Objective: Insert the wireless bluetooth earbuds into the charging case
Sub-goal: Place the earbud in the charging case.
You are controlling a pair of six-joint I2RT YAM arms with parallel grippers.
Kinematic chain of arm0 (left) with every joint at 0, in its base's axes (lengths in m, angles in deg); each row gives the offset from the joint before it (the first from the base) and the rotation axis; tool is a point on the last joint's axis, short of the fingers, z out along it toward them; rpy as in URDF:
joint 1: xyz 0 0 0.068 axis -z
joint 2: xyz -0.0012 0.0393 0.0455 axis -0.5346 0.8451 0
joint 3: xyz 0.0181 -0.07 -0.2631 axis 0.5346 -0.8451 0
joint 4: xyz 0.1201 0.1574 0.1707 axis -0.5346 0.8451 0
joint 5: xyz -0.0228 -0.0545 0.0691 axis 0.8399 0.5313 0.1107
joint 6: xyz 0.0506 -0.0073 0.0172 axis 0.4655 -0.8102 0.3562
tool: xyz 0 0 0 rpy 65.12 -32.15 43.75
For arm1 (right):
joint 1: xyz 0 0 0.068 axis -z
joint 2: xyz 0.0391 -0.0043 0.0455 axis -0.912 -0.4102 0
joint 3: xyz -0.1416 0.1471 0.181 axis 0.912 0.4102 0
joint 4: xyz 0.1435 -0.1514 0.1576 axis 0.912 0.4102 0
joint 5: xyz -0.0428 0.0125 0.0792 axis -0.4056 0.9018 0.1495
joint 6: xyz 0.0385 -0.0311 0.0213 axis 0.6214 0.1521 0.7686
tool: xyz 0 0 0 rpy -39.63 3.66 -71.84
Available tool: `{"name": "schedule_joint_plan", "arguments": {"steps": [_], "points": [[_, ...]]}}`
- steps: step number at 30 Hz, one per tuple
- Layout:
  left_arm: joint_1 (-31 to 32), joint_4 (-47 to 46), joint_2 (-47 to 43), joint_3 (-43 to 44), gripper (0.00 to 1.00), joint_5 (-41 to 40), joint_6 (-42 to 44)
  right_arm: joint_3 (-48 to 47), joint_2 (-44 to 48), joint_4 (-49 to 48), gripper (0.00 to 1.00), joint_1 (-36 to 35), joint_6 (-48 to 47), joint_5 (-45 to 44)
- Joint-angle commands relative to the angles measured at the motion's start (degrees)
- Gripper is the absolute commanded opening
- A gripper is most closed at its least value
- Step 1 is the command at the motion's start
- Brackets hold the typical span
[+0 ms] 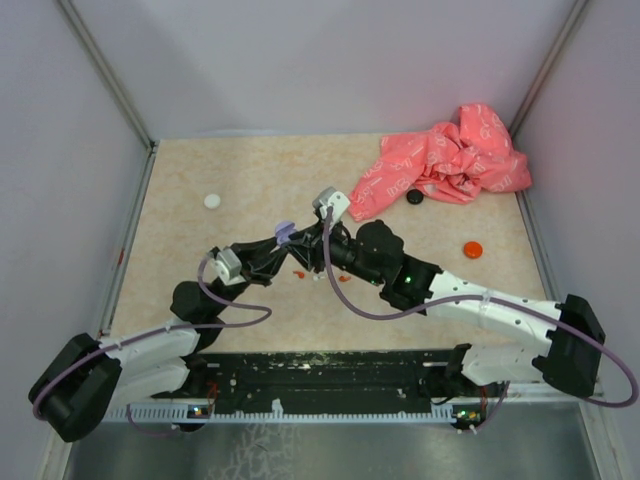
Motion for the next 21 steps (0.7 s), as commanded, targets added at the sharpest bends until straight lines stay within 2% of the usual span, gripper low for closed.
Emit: {"name": "schedule_joint_plan", "arguments": {"steps": [1, 9, 16, 21], "points": [[0.21, -1.75, 0.53, -0.23, 0.00, -0.89, 0.51, -5.75, -1.63, 4.31, 0.29, -1.56, 2.60, 7.57], [0.19, -1.78, 0.39, -0.93, 0.00, -1.44, 0.36, -8.57, -2.59, 8.81, 0.31, -1.57, 5.30, 8.16], [0.24, -2.03, 0.19, -1.69, 0.00, -1.79, -0.13, -10.98, -1.77, 12.71, 0.41, -1.58, 6.40, 7.76], [0.24, -2.26, 0.57, -1.96, 0.00, -1.52, -0.86, -12.72, -0.61, 15.77, 0.43, -1.54, 4.85, 7.95]]}}
